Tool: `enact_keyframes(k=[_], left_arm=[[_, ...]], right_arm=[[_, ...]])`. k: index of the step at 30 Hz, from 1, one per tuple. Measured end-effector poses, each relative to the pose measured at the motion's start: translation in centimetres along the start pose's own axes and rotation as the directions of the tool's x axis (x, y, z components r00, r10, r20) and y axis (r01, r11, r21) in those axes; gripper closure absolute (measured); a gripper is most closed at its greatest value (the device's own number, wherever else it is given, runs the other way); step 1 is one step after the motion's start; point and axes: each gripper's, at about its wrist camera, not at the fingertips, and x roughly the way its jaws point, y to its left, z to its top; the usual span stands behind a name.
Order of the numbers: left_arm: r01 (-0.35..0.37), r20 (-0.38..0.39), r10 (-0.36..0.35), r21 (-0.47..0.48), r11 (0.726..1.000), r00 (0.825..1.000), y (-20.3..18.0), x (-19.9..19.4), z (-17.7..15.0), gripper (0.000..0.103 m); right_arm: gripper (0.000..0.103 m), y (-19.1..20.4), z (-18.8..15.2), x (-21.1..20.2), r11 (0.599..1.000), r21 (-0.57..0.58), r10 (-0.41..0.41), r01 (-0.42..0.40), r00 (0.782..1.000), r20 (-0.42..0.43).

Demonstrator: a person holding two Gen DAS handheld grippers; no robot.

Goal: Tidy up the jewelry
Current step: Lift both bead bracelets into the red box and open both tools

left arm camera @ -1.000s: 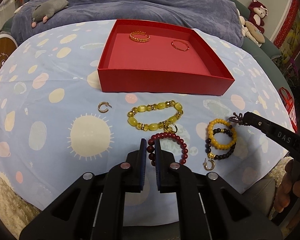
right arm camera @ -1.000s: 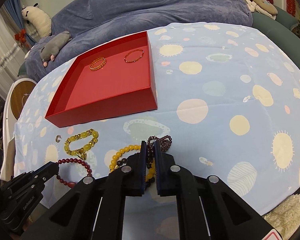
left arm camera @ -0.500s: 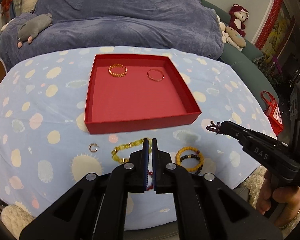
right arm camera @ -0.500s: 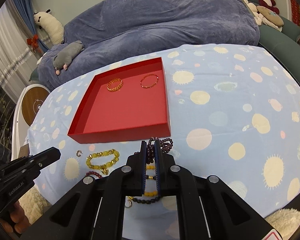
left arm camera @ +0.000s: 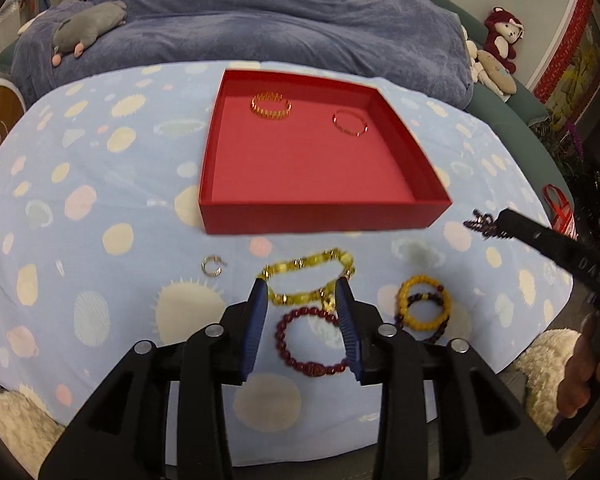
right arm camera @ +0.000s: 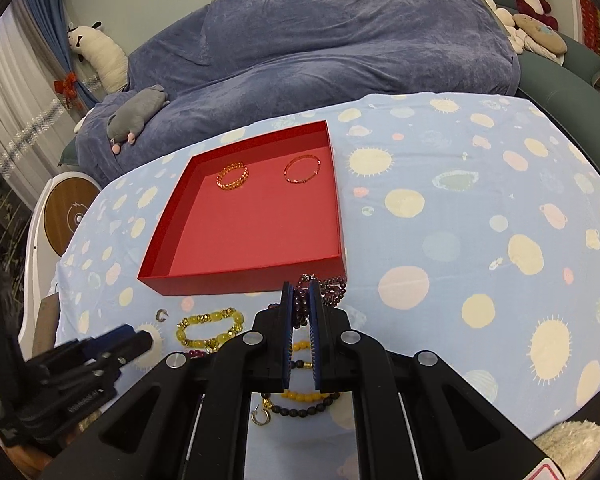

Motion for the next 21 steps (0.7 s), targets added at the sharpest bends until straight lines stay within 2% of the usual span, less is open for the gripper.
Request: enact_keyframes(k=[4, 7, 8, 9, 11, 15, 21], left_arm=[[-0.012, -0.067, 0.010, -0.016, 1.000, 0.998, 0.3, 3.2, -2.1, 0.070], [-0.023, -0.076, 0.021, -0.016, 1.000, 0.997, 0.3, 4.5, -2.7, 0.073], [-0.023, -0.061, 0.023, -0.009, 1.000, 0.998, 0.2, 4.4, -2.7, 0.078], [-0.026, -0.064, 0.026, 0.001, 1.000, 0.998, 0.1, 4.6, -2.7, 0.089], [-0.036, -0.059, 0.036, 0.012, 0.999, 0.998, -0.1, 4.7, -2.7, 0.095], [-0.038, -0.048, 0.039, 0.020, 0.999, 0.998, -0.3, 4.4, -2.6, 0.096], [0.003, -0.010, -0.003, 0.002, 1.000, 1.000, -0.7, 1.8, -1.1, 0.096]], right_arm=[[0.096, 0.0, -1.0, 0.3, 1.000, 0.009, 0.002, -0.001, 1.000, -0.022], [0.096, 0.2, -1.3, 0.5, 1.000, 0.010, 0.004, -0.004, 0.999, -0.032], [0.096, 0.3, -1.4, 0.6, 1.000, 0.010, 0.006, -0.005, 0.999, -0.034], [0.096, 0.3, -1.5, 0.6, 1.000, 0.010, 0.007, -0.007, 0.999, -0.035], [0.096, 0.5, -1.6, 0.7, 1.000, 0.009, 0.010, -0.010, 0.999, -0.039], [0.096, 0.7, -1.9, 0.9, 1.000, 0.010, 0.015, -0.015, 0.999, -0.047], [0.096, 0.8, -2.3, 0.7, 1.000, 0.010, 0.022, -0.022, 0.998, -0.057]])
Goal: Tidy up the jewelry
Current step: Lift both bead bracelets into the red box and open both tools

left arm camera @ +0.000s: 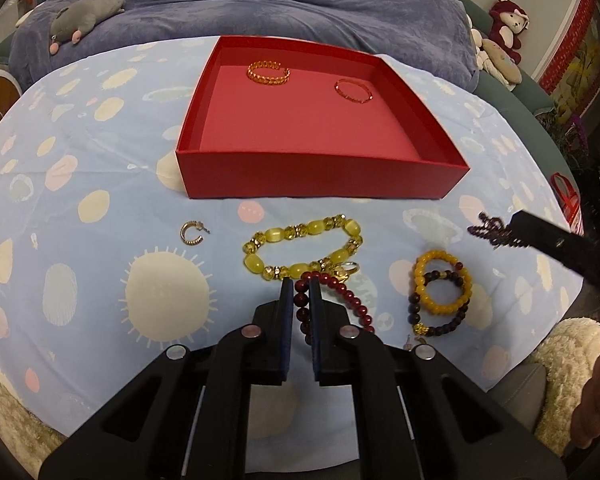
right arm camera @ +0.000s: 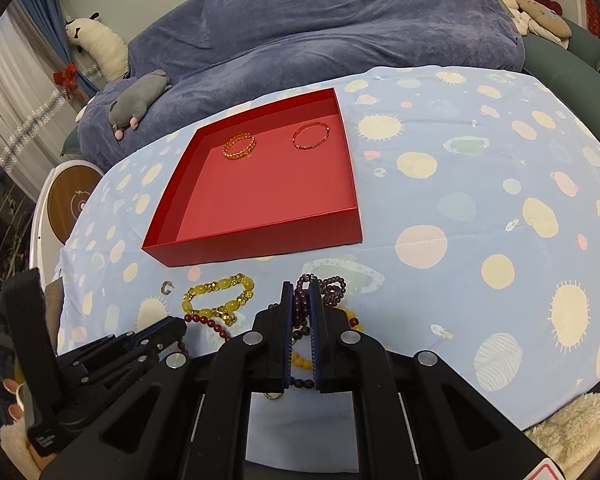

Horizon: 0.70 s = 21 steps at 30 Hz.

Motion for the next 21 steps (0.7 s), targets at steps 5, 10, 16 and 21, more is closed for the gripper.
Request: enact_keyframes(k=[5, 10, 16, 21], left_arm=[[0.026, 0.044, -0.026, -0.002, 1.000, 0.999, -0.4, -2.6, 2.7, 0.096], [0.039, 0.113, -0.041, 0.022, 0.999, 0.993, -1.3, -4.8, 6.4, 0.096], [0.035, 0.183, -0.046, 0.062, 0.997, 0.982, -2.4, -5.2, 11.4, 0.096], [0.023, 0.220, -0.040, 0.080, 0.997, 0.975, -3.1, -3.7, 15.4, 0.096]], right_arm=[[0.096, 0.3, 0.3, -0.2, 1.000, -0.005, 0.006, -0.006, 1.000, 0.004], [0.096, 1.0, 1.6, -0.2, 0.999, -0.033, 0.011, -0.011, 1.000, 0.019], [0.096, 2.2, 5.4, 0.4, 0.997, -0.074, 0.037, -0.034, 0.998, 0.052], [0.096, 3.1, 9.6, 1.6, 0.994, -0.102, 0.058, -0.049, 0.995, 0.083]])
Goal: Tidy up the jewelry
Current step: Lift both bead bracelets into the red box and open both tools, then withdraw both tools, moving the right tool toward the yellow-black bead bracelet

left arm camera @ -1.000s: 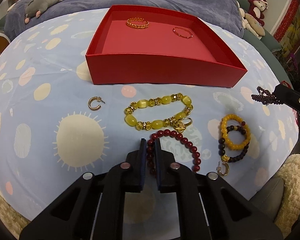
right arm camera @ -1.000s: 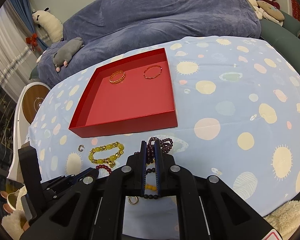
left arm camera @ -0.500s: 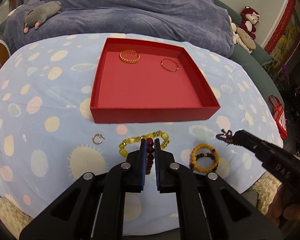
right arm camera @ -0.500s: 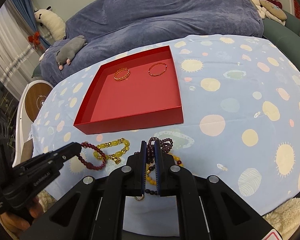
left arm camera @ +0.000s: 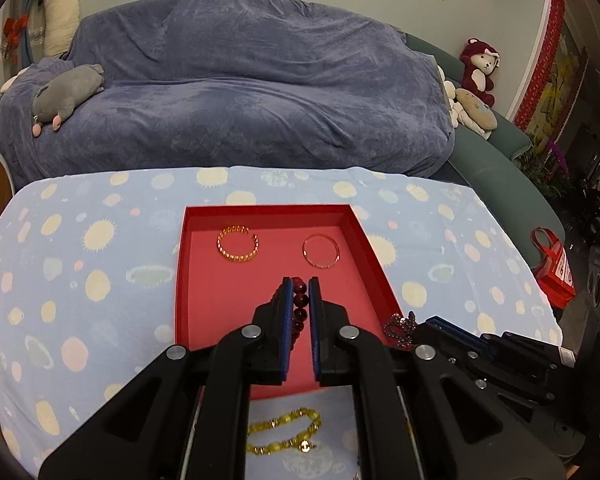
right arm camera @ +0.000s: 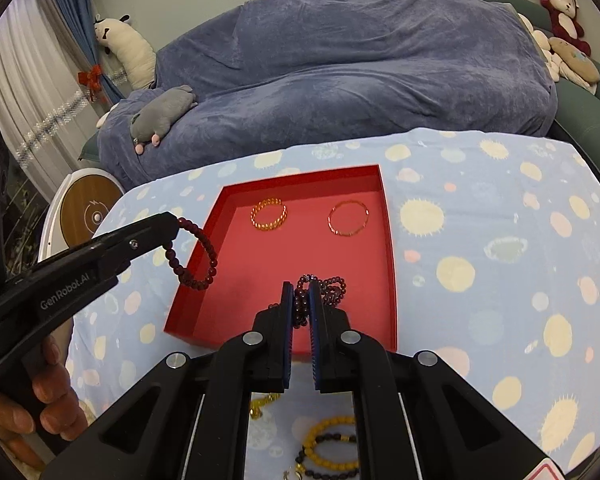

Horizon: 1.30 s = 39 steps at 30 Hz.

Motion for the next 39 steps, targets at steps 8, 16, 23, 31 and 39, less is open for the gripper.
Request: enact_keyframes(k=[8, 16, 23, 31, 39], left_arm=[[-0.017, -0.012, 0.017, -0.015, 1.000, 1.000, 1.3, 5.7, 3.4, 0.096], [-0.063, -0.073, 0.061, -0.031, 0.998, 0.995, 3.1, 11.0, 3.3, 0.096], [-0.090, -0.123, 0.087, -0.018, 0.996, 0.989, 3.7, 13.8, 2.1, 0.095], [-0.096, -0.135, 0.090, -0.038, 0.995, 0.987, 4.3, 14.1, 1.7, 0.085], [-0.128, -0.096, 0.120, -0.083, 0.988, 0.988, 4.9, 10.0, 0.7, 0.054]], right_arm=[[0.096, -0.3, 4.8, 5.1, 1.000, -0.019, -0.013, 0.013, 1.000, 0.001], [0.096, -0.6, 5.3, 10.2, 0.999, -0.037, -0.041, 0.039, 0.998, -0.057], [0.095, -0.9, 5.0, 12.8, 0.998, -0.036, -0.061, 0.058, 0.994, -0.092], [0.074, -1.2, 5.2, 12.6, 0.996, -0.036, -0.080, 0.078, 0.994, -0.073], [0.052, -1.3, 3.7, 7.4, 0.993, -0.043, -0.111, 0.110, 0.994, -0.001]])
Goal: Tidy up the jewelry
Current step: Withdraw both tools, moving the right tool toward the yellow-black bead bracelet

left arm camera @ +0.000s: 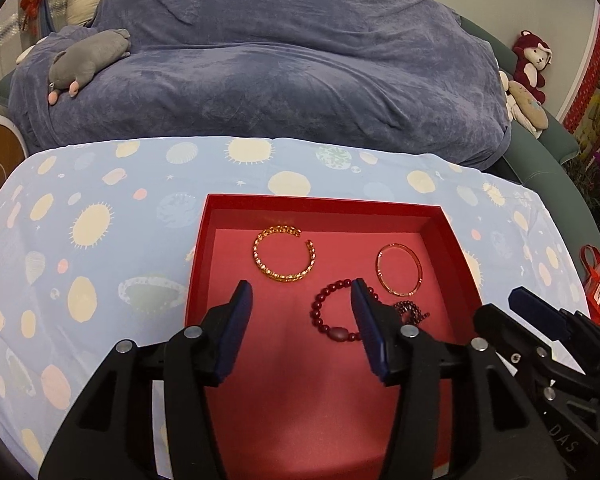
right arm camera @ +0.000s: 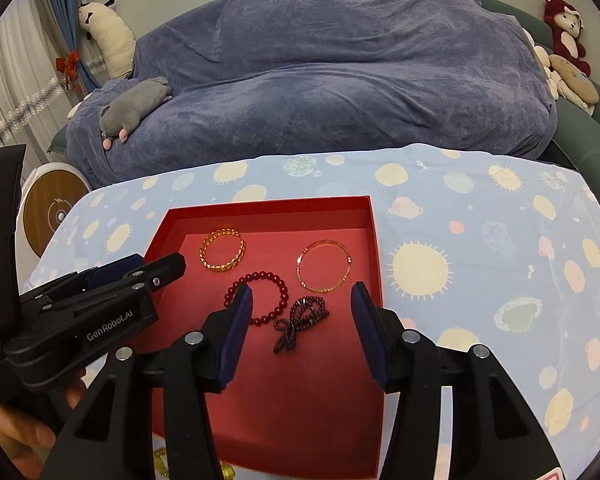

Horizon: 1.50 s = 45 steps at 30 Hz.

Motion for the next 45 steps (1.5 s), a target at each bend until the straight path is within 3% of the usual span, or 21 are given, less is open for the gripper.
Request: enact_keyframes(k=[6, 11, 14, 21, 28, 38, 45], left_arm=[[0.005, 0.006, -0.005, -0.020, 1.000, 1.000, 0.5, -4.1, -4.1, 0.047], [-0.017, -0.027, 0.016, -0.050, 0.999, 1.000, 1.1, -6.4, -8.7, 0.047], [-0.061, -0.039, 0.060, -0.029, 0.998, 0.997, 1.2, -7.4, -11.5, 0.046], [-0.076, -0.103, 0.072, -0.038, 0.996, 0.992, 2.0, -7.7, -16.6, 0.046], [-0.066, -0.117, 0.062, -0.026, 0.997, 0.991, 1.4, -7.8, -18.8, 0.046], [-0.064, -0.127, 0.060, -0.027, 0.998, 0.990, 1.3, -7.3, -19.2, 0.046], [-0.065, -0.138, 0.059, -0.038, 0.997, 0.989, 1.4, -7.0, -19.5, 0.046]], right_arm=[[0.052, -1.3, -4.6, -4.3, 0.999, 0.028, -0.020, 0.021, 1.000, -0.016], [0.052, -2.6, -9.3, -7.2, 0.996, 0.085, -0.032, 0.038, 0.997, -0.063], [0.052, -2.6, -12.2, -8.0, 0.995, 0.072, -0.059, 0.067, 0.994, -0.097], [0.052, -1.8, -16.9, -7.9, 0.996, 0.055, -0.062, 0.071, 0.985, -0.164], [0.057, -1.0, -18.4, -7.2, 0.997, 0.031, -0.063, 0.070, 0.981, -0.182], [0.064, -1.5, -18.3, -6.4, 0.995, 0.061, -0.069, 0.081, 0.981, -0.183], [0.081, -2.3, -18.5, -5.1, 0.992, 0.096, -0.059, 0.082, 0.974, -0.219]])
